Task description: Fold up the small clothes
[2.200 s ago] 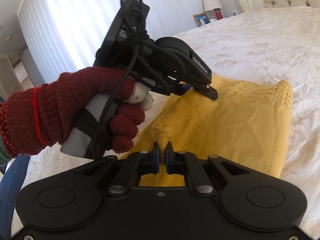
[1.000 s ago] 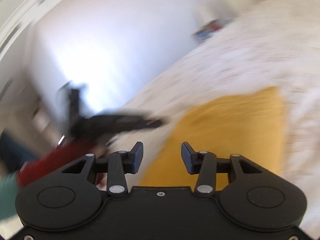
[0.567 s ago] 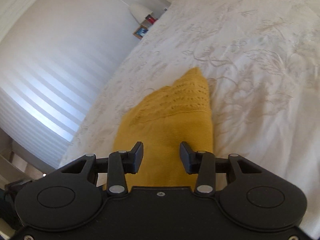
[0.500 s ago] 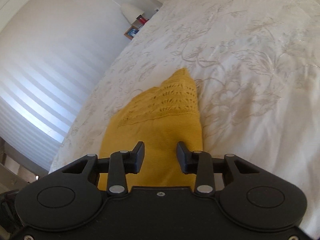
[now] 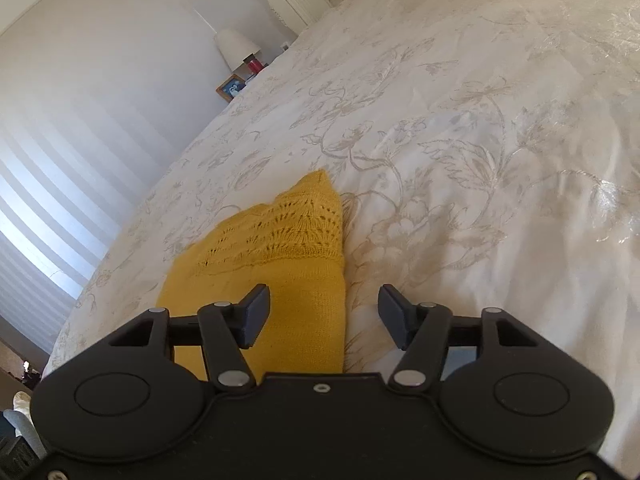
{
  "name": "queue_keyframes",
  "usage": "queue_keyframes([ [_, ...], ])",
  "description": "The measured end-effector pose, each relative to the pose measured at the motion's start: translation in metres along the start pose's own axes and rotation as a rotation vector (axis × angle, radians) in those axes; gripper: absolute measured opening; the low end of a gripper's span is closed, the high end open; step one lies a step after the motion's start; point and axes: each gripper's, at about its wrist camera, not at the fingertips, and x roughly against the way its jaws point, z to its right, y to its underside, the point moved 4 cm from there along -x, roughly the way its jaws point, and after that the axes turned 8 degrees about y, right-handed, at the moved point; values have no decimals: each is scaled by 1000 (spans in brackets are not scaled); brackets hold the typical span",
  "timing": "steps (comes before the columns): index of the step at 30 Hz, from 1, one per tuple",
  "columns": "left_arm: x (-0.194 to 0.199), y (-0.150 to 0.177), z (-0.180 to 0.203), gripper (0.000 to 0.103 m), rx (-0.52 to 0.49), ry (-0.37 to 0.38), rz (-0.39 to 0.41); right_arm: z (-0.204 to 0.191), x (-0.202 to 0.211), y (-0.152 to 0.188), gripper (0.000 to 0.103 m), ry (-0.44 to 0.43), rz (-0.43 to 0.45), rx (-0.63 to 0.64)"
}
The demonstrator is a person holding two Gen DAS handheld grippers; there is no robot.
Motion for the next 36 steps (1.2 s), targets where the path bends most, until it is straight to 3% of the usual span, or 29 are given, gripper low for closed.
queue_keyframes([
  [7,-1,3,-3,71,38,27,12,-2,-19,4,65,67,47,68],
  [16,0,3,-4,72,56,40,13,4,-26,9,68,32,84,81],
  [22,2,3,-8,72,74,57,15,-9,-38,-6,92,-26,-25,154],
  [26,1,2,-8,74,79,66,8,-24,-57,-19,93,-77,-126,193],
  [30,0,-3,-12,80,109,106,-21,-38,-76,-26,93,-169,-214,152],
  [33,-3,-12,-17,84,186,169,-66,-41,-87,-28,94,-230,-260,72],
  [36,-9,-18,-22,84,327,282,-102,-39,-91,-29,94,-257,-269,22],
])
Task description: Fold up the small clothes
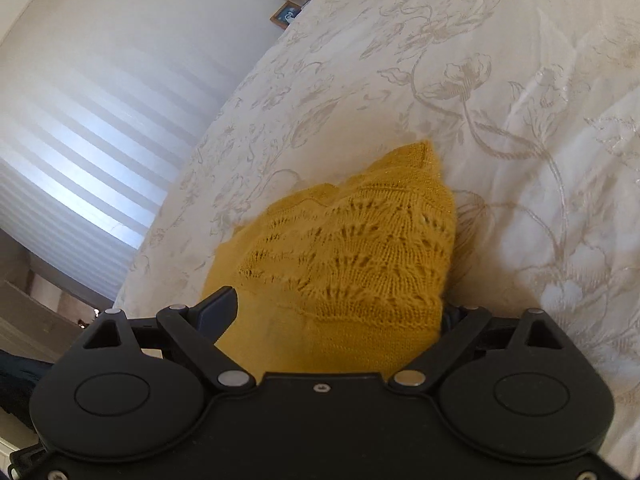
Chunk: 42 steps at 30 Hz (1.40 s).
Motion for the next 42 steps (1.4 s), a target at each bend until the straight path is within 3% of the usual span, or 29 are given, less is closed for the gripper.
queue_keyframes([
  [6,-6,-8,-16,85,154,59,-15,8,6,3,93,-59,-5,-22],
  [8,-6,-9,-21,79,189,75,-17,13,10,3,83,-65,-3,-41],
  [9,-6,-10,-21,54,195,72,-19,15,11,3,76,-52,-2,-44],
  [10,-9,-10,-21,33,208,82,-41,17,11,4,56,-21,-2,-43],
  [11,-15,-7,-23,14,237,85,-79,19,11,5,48,-7,-10,-42],
  [19,-10,-8,-22,13,415,183,-85,-8,37,3,41,94,4,35],
  [26,12,7,0,13,404,227,-156,-15,75,25,40,136,-58,46],
  [36,46,53,30,14,472,344,-238,-2,137,77,40,159,-181,-32],
  [42,29,71,13,14,489,229,-222,19,143,101,60,58,-150,-143],
])
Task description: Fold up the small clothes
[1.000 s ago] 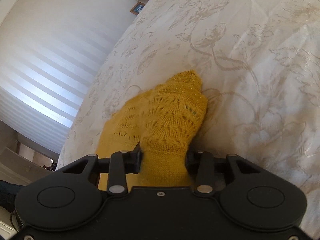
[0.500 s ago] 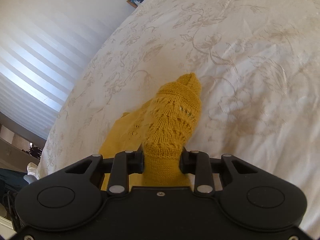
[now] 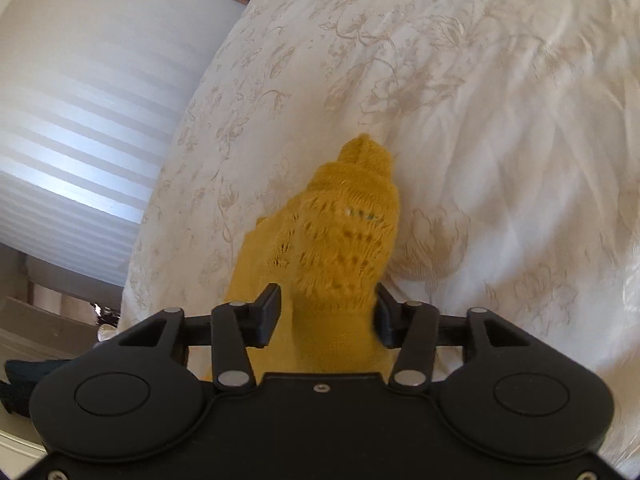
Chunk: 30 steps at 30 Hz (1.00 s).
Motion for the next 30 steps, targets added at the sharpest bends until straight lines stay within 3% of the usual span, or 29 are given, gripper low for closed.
queue_keyframes([
  [3,-5,2,-16,14,40,-13,15,10,1,19,62,1,-38,8],
  [6,-9,4,-24,15,96,20,40,13,6,39,65,-60,-91,-7],
  [8,-9,4,-25,15,102,28,48,9,6,50,72,-98,-122,13],
  [13,-6,0,-20,15,88,22,45,-17,3,72,73,-196,-212,118],
  [17,2,0,-12,15,55,50,30,-50,24,81,72,-370,-301,172],
  [20,4,0,-4,17,3,19,-4,-62,40,82,72,-303,-286,242],
  [25,19,3,-6,23,-128,-151,-73,-57,58,59,72,-203,-135,216],
  [27,34,5,-11,23,-161,-205,-79,-57,59,47,72,-82,-27,246],
  [30,49,5,-4,23,-236,-281,-75,-57,54,34,59,85,85,282],
])
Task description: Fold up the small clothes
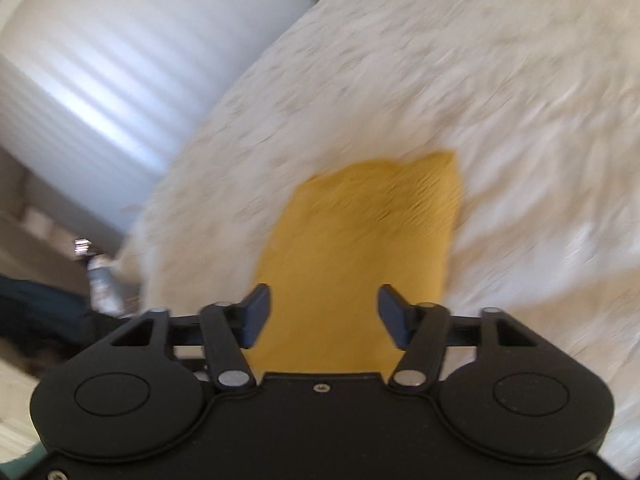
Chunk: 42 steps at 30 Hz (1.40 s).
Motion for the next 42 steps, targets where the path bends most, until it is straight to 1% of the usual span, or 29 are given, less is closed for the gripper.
queue_keyframes([
  [2,14,-7,12,23,-96,-63,62,5,-3,-4,51,119,60,61],
  [3,21,-13,20,25,-148,-88,109,4,-5,-5,49,182,90,105],
  [4,24,-18,28,29,-188,-100,149,1,-11,-6,46,233,112,139],
  [5,27,-22,37,43,-233,-108,190,-2,-17,-6,45,272,132,161],
  [6,27,-27,47,51,-273,-114,223,0,-19,-6,45,303,156,177],
  [7,23,-32,56,64,-308,-122,249,-3,-25,-6,45,330,175,192],
  [8,18,-36,64,71,-340,-127,267,-4,-29,-7,45,368,200,215],
  [10,3,-43,80,71,-395,-135,291,-3,-42,-8,45,410,213,235],
  [12,-15,-48,92,71,-432,-143,307,-2,-56,-7,45,415,188,224],
  [15,-41,-56,99,71,-455,-173,311,1,-80,-3,45,442,159,229],
  [18,-58,-68,100,71,-445,-193,296,-2,-91,2,48,447,172,244],
  [20,-67,-77,95,71,-431,-221,303,-2,-92,6,48,455,192,257],
  [22,-73,-86,87,71,-409,-254,305,-2,-93,11,48,458,220,274],
  [24,-79,-94,76,71,-385,-287,288,-2,-92,14,48,460,240,293],
  [26,-85,-98,63,73,-379,-345,272,-1,-91,16,48,456,259,287],
  [27,-84,-99,54,74,-365,-353,278,-1,-91,17,48,454,270,287],
  [29,-80,-99,45,75,-325,-311,289,-2,-91,19,48,455,286,290],
  [30,-77,-98,46,75,-326,-312,288,-2,-91,19,48,456,292,286],
  [32,-72,-97,51,75,-347,-329,289,-3,-90,19,53,448,302,282],
  [34,-63,-97,58,73,-362,-347,325,-3,-87,19,58,427,311,274],
  [35,-59,-96,62,73,-378,-353,347,-4,-86,19,58,425,318,268],
  [36,-57,-95,68,73,-402,-354,363,-4,-84,18,59,426,329,264],
  [37,-56,-94,74,73,-429,-354,370,-5,-82,18,62,427,344,262],
  [40,-69,-92,91,74,-523,-351,355,-6,-79,16,78,446,381,261],
  [42,-83,-93,99,74,-575,-351,329,-3,-79,14,78,469,387,256],
])
